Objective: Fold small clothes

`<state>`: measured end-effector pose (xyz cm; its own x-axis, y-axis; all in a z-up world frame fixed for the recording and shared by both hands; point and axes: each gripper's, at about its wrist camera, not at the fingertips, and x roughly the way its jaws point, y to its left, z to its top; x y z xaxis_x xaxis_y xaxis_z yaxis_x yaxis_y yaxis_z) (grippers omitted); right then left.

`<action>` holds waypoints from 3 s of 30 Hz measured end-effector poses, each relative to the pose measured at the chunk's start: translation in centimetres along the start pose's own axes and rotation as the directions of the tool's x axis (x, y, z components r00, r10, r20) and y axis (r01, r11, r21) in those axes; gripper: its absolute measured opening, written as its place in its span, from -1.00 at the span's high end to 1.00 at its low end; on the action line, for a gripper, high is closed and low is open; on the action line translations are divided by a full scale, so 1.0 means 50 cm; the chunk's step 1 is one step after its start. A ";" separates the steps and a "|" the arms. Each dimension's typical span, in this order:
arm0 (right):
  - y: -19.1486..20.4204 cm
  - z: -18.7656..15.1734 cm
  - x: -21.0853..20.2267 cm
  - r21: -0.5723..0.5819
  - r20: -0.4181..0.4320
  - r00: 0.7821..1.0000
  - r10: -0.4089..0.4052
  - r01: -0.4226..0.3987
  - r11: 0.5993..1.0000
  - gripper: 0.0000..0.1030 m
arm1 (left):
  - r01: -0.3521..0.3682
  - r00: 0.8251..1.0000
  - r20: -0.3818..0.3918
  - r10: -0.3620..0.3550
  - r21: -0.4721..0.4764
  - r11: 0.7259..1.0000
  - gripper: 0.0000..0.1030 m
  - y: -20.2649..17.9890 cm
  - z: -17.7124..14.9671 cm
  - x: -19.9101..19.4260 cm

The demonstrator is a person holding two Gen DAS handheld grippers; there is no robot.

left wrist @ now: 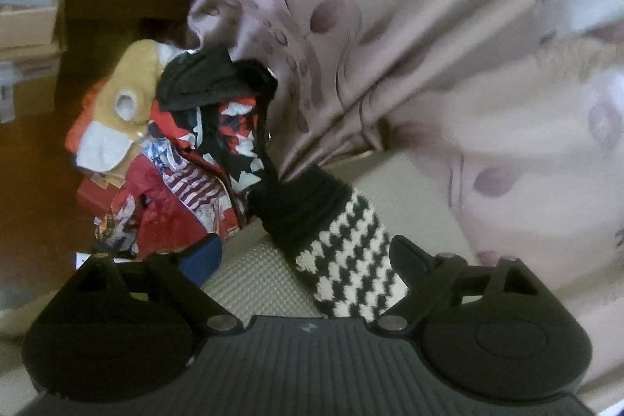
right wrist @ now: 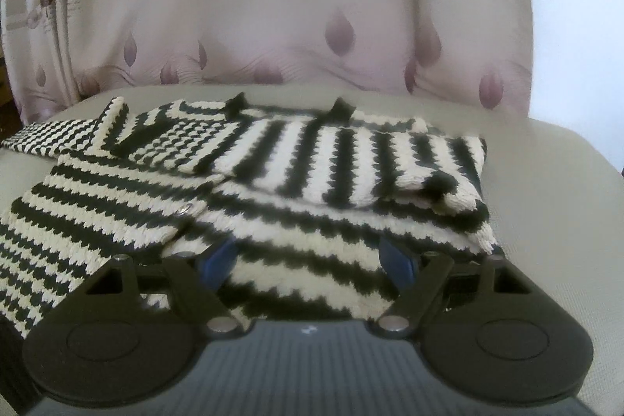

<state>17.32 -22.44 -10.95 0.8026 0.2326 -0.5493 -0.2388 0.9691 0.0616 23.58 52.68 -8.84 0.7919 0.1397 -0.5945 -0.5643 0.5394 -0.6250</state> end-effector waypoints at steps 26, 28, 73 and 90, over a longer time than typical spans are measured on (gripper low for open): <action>-0.068 -0.003 -0.011 0.212 0.061 0.994 0.094 -0.105 0.972 -0.55 | 0.487 0.864 -0.092 -0.495 0.404 0.774 0.85 -0.679 -0.317 -0.302; -0.079 -0.006 -0.016 0.239 0.083 0.991 0.109 -0.126 0.963 -0.55 | 0.532 0.842 -0.159 -0.515 0.406 0.743 0.85 -0.743 -0.388 -0.296; -0.209 0.137 0.171 0.220 -0.075 0.994 0.081 -0.063 0.974 0.74 | 0.340 0.924 -0.021 -0.381 0.503 0.795 -0.98 -0.458 -0.722 -0.156; -0.295 0.113 0.196 0.349 -0.020 0.999 -0.040 0.044 0.936 0.75 | 0.291 0.950 -0.023 -0.312 0.432 0.854 -1.00 -0.443 -0.703 -0.140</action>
<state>31.79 -33.99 -12.52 0.8001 0.1923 -0.5682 0.0027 0.9460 0.3240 22.32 10.55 -8.62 0.9228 -0.0551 -0.3814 -0.1505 0.8596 -0.4882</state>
